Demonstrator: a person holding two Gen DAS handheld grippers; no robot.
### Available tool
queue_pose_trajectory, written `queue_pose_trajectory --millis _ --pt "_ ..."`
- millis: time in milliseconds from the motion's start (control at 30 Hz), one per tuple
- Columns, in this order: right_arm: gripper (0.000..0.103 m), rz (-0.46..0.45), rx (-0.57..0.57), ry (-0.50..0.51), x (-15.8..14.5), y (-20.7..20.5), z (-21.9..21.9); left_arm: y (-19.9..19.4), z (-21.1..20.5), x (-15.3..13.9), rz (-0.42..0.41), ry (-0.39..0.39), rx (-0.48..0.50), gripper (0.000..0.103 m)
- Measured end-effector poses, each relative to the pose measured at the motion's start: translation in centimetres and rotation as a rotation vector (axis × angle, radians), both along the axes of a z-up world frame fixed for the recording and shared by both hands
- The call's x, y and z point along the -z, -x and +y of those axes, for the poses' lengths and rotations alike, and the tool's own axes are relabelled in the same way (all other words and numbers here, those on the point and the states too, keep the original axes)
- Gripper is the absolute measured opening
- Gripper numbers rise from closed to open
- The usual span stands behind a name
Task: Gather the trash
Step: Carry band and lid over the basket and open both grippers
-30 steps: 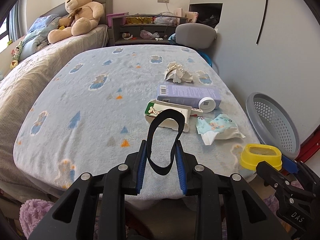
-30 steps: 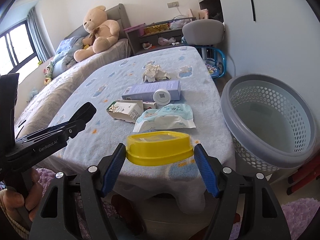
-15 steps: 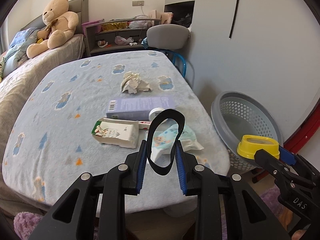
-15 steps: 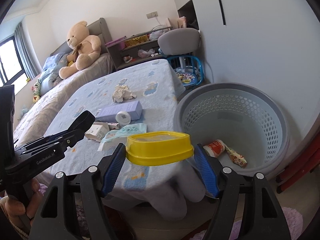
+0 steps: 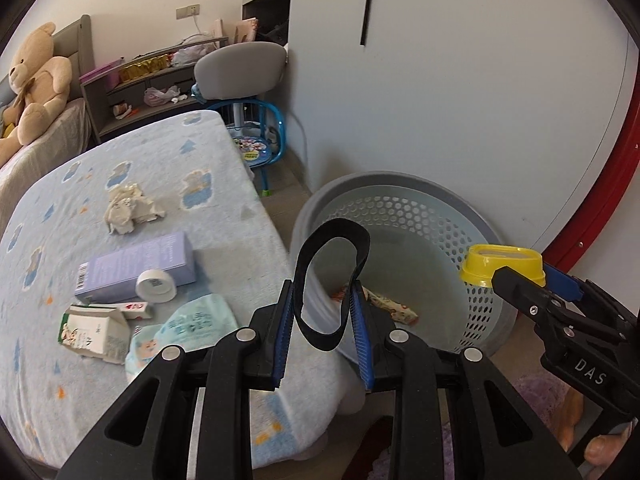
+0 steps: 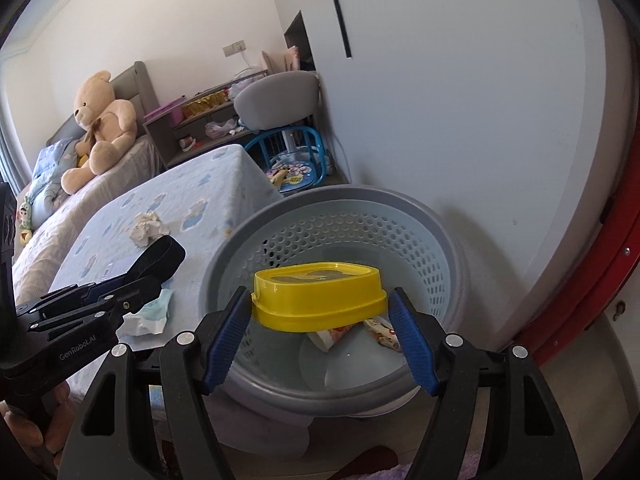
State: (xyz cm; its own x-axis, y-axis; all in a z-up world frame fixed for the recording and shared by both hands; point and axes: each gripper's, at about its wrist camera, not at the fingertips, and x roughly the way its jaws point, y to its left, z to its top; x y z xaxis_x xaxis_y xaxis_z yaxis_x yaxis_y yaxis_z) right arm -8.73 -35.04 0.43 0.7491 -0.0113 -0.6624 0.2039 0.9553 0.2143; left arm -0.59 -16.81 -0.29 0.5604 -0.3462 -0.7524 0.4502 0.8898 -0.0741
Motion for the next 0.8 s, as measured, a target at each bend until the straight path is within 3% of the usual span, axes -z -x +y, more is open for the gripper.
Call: queue_pose_trajectory --millis 300,667,733,800 --pt "0.069 0.034 0.03 -0.025 2.2 -1.6 -2.7 -1.5 -4.3 1.6 0.039 -0.009 0.065 0.027" --pt "0.069 0.046 0.049 -0.074 3.4 -2.6 -4.4 -2.7 -6.4 2.9 0.064 -0.032 0.079 0.027" --pt "0.071 0.047 0.054 -0.069 3.4 -2.6 -4.5 -2.8 -6.5 2.9 0.065 -0.033 0.077 0.03" --pt "0.071 0.047 0.058 -0.076 3.5 -2.6 -4.7 -2.9 -6.4 3.0 0.062 -0.034 0.067 0.044"
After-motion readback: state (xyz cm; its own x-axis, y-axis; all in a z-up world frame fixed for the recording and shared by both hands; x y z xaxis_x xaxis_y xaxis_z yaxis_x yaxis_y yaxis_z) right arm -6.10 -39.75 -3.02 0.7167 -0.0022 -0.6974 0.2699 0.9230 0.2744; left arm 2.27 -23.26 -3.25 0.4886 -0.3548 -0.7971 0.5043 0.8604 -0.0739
